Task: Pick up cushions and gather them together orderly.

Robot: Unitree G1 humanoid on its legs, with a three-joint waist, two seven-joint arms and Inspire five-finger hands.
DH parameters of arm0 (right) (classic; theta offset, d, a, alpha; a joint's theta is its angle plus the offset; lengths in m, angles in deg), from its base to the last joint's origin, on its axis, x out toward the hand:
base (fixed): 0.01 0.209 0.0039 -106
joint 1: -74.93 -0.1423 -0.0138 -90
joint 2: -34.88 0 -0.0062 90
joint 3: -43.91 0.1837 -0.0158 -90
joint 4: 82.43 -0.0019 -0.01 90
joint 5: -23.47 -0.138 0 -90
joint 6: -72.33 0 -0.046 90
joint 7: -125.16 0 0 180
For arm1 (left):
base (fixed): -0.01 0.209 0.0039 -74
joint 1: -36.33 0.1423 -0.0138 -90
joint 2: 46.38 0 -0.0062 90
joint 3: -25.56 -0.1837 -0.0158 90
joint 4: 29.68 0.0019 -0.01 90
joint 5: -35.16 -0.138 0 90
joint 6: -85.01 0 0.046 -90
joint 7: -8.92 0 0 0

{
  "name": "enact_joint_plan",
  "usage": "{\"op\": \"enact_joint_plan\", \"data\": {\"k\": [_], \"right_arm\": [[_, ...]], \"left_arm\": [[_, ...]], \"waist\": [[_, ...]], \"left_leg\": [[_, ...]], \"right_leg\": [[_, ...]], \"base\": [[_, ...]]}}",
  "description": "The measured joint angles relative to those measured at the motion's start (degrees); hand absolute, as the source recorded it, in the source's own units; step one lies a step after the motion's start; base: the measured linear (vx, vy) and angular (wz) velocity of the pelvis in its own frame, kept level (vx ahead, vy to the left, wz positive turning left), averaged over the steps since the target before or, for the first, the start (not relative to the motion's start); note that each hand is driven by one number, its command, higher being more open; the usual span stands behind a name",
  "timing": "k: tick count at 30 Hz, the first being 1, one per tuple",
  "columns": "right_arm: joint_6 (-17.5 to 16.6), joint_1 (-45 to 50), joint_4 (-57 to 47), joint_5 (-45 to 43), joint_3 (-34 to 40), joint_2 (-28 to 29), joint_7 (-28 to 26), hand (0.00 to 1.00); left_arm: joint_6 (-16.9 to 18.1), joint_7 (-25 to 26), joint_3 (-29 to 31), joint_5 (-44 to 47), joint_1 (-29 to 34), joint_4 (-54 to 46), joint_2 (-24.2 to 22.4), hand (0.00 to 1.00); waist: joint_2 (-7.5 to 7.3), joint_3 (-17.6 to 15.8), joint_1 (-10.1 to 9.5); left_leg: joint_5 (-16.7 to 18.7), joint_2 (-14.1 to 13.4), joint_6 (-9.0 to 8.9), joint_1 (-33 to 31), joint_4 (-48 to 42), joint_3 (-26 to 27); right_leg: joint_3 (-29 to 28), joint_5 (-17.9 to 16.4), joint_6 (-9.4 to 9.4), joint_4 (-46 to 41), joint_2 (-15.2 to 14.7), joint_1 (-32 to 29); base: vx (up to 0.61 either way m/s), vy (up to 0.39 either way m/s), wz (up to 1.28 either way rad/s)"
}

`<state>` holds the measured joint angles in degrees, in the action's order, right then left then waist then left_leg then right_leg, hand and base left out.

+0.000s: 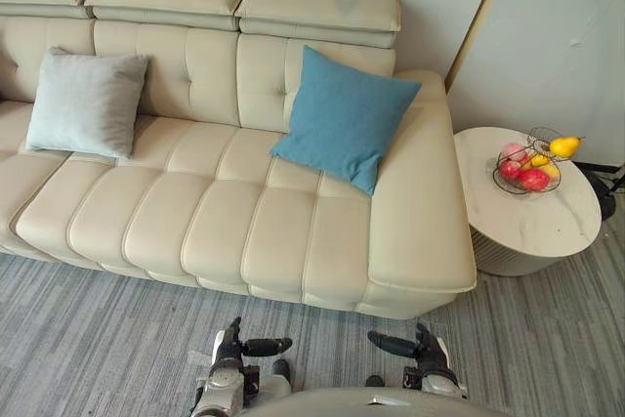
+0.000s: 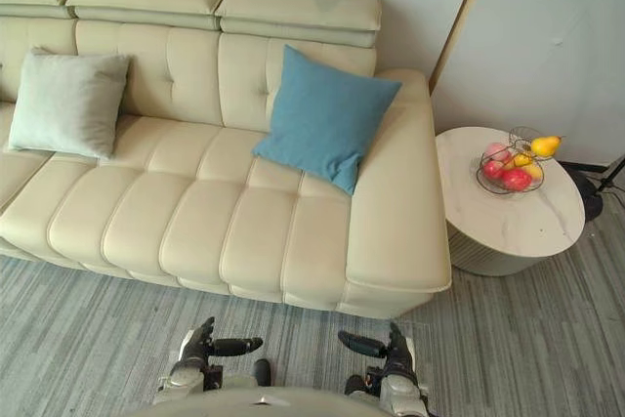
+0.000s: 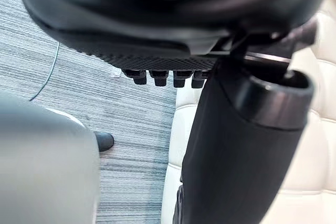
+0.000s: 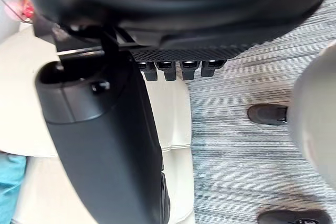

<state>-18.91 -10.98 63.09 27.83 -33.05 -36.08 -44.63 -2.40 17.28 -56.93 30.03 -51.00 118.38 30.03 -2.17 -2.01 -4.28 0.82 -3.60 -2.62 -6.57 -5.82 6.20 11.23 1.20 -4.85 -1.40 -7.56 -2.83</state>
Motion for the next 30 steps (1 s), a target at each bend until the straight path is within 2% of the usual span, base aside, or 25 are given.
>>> {"op": "enact_joint_plan", "data": {"k": [7, 8, 18, 23, 30], "right_arm": [[0.3, 0.6, 1.5, -0.6, 3.4, -0.4, -1.1, 1.0], [0.9, 1.2, 2.7, -2.2, 6.0, -0.4, -1.4, 1.0], [0.9, 1.3, 2.7, -2.3, 6.1, -0.5, -1.6, 1.0], [1.1, 1.5, 2.9, -3.5, 6.1, -1.2, -3.0, 1.0], [1.4, 1.7, 4.0, -4.5, 7.8, -2.2, -4.0, 1.0]], "left_arm": [[-0.3, -1.3, 0.7, -0.1, 0.2, 0.9, 0.5, 1.0], [-0.4, -1.5, 3.0, -0.1, 0.3, 2.5, 0.0, 1.0], [-0.4, -1.8, 3.1, 0.2, 0.6, 2.5, 0.0, 1.0], [-0.3, -2.7, 5.2, 2.3, 1.0, 3.2, -0.5, 1.0], [-0.3, -3.8, 7.4, 5.7, 1.5, 3.9, -0.8, 1.0]], "waist": [[-0.72, 0.1, 0.15], [-0.88, 0.8, 0.34], [-0.78, 0.8, 0.34], [-0.11, 0.4, 0.93], [0.98, 0.1, 1.7]], "left_leg": [[-1.7, 0.7, 0.33, 4.2, 5.2, 0.8], [-2.2, 1.9, 0.9, 9.8, 10.5, 2.7], [-2.2, 1.9, 0.91, 9.8, 10.5, 2.6], [-2.2, 1.9, 0.9, 11.6, 10.7, 2.9], [-1.9, 1.0, 0.43, 13.7, 10.7, 7.1]], "right_leg": [[-0.8, 0.0, 0.1, 0.9, -0.2, 1.7], [-2.4, -0.7, 1.05, 1.6, -0.6, 4.0], [-2.3, -0.7, 1.04, 1.6, -0.7, 4.2], [-2.3, -0.7, 0.98, 1.7, -0.7, 5.8], [-6.0, -0.2, 0.18, 1.5, 0.2, 5.8]], "base": [[0.01, 0.012, -0.04], [0.02, 0.017, -0.05], [0.0, 0.0, 0.0], [-0.01, 0.006, -0.02], [-0.05, 0.012, -0.27]]}}
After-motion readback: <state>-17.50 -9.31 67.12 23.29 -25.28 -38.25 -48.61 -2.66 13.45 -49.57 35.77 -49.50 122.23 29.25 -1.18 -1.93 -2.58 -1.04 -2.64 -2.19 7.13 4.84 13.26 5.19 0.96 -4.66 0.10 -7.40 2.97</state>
